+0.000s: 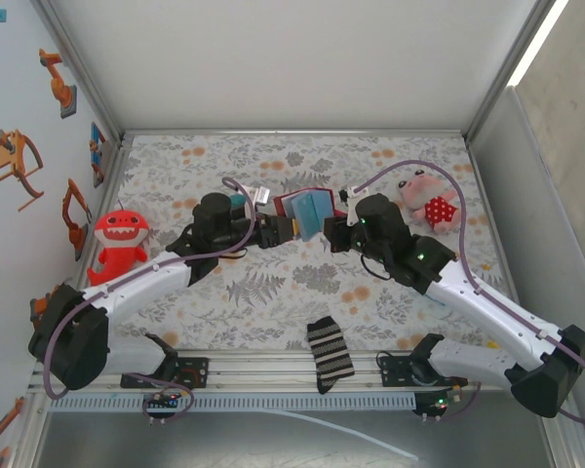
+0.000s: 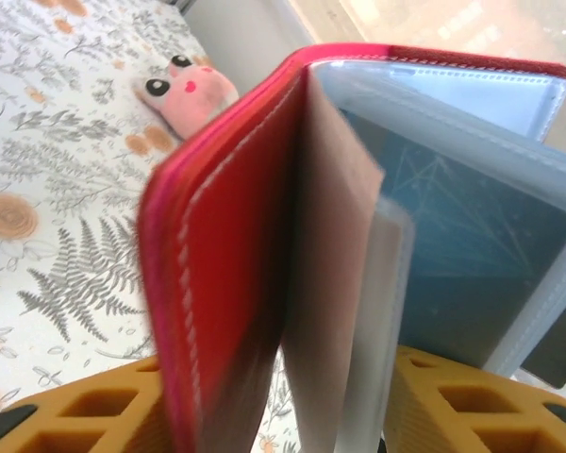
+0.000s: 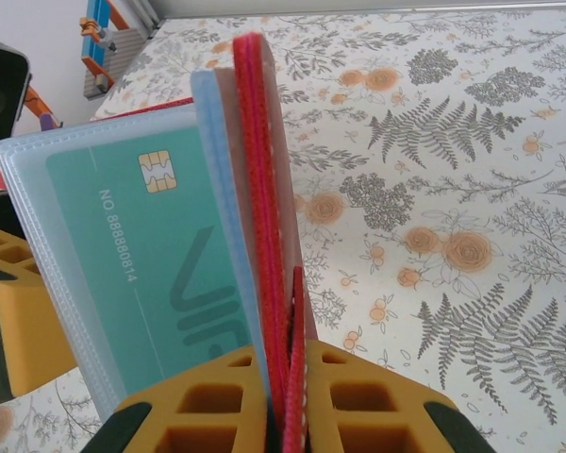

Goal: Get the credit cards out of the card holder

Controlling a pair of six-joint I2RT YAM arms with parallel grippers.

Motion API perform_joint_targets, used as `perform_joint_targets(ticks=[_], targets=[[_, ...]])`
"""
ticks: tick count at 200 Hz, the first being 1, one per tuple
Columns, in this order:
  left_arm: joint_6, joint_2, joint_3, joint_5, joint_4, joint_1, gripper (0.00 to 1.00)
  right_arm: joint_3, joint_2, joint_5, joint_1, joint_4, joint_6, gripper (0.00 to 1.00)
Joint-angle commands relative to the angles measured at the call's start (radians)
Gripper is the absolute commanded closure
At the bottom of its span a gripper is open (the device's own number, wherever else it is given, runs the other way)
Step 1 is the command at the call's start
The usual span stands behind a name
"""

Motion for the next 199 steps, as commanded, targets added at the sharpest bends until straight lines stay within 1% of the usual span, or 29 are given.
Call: perform_joint_targets(ticks=[1,21,41,70,98,129,159,189,199], targets=[[-0.017,-0.047,-0.033,-0.017,0.001,0.021,0.43,0.022,-0.021,0.032,-0.002,0.000,0.029,1.00],[-0.029,-0.064,-0.054,-0.026,0.009,0.034,0.38,0.024,-0.021,0.025,-0.002,-0.001,0.035,1.00],[-0.031,-0.069,-0.054,-0.020,0.016,0.037,0.32,0.030,-0.015,0.012,-0.002,0.002,0.040,1.00],[-0.039,-0.078,-0.057,-0.020,0.030,0.036,0.28,0.035,-0.008,0.014,-0.002,0.003,0.042,1.00],[-0.039,-0.097,-0.065,-0.027,0.039,0.039,0.21,0.038,-0.004,0.014,-0.002,0.003,0.043,1.00],[-0.052,-0.104,-0.073,-0.026,0.080,0.040,0.19,0.038,-0.001,0.000,-0.002,0.014,0.046,1.00],[-0.055,-0.097,-0.071,-0.016,0.108,0.038,0.21,0.037,-0.003,-0.020,-0.001,0.028,0.045,1.00],[-0.033,-0.085,-0.054,-0.013,0.086,0.034,0.21,0.027,-0.014,-0.067,-0.002,0.060,0.049,1.00],[-0.021,-0.080,-0.042,-0.023,0.050,0.035,0.17,0.022,-0.020,-0.088,-0.002,0.079,0.053,1.00]])
